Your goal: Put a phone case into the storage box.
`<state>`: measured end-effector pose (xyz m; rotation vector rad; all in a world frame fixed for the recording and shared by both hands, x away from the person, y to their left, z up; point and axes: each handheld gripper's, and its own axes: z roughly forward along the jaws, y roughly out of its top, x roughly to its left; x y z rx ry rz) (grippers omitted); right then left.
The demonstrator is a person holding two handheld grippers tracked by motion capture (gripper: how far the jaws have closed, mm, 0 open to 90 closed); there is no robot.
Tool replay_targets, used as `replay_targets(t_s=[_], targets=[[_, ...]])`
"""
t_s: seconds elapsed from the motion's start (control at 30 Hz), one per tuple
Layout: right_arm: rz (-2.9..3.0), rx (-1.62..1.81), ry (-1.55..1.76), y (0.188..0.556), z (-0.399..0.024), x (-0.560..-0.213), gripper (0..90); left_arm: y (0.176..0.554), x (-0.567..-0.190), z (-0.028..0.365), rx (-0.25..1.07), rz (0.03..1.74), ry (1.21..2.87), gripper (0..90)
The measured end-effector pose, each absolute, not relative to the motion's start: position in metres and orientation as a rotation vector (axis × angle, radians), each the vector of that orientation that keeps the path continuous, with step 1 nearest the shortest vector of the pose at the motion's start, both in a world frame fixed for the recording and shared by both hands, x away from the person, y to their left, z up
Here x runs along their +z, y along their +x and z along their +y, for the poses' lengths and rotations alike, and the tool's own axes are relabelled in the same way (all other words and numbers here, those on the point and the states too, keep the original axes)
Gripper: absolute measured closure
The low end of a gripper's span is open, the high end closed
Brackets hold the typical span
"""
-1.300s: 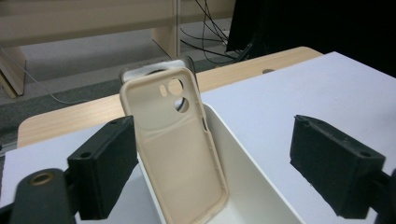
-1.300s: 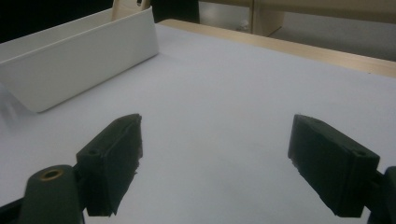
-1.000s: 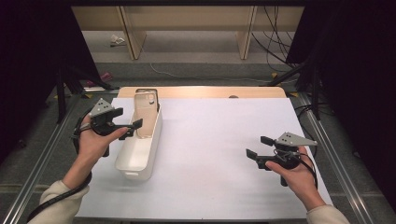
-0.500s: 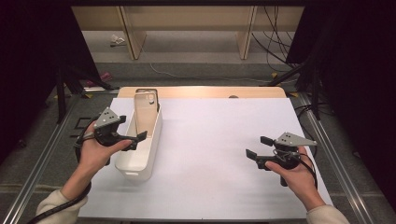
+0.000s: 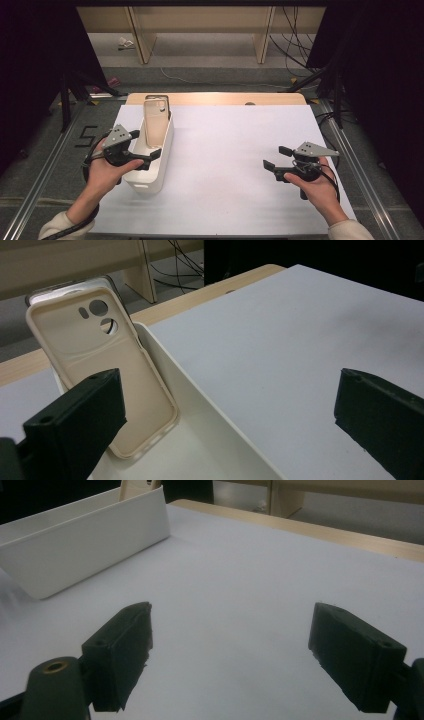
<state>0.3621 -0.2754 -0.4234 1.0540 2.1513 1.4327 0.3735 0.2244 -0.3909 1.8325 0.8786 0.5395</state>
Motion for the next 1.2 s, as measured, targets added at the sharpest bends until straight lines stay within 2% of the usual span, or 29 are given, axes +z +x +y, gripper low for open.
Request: replay_targets(t_s=[1.2], targets=[[2.154, 1.43, 1.052, 0.362, -0.275, -0.424, 18.5, 0.345, -0.413, 0.232, 0.561, 0.858, 1.847, 0.0]])
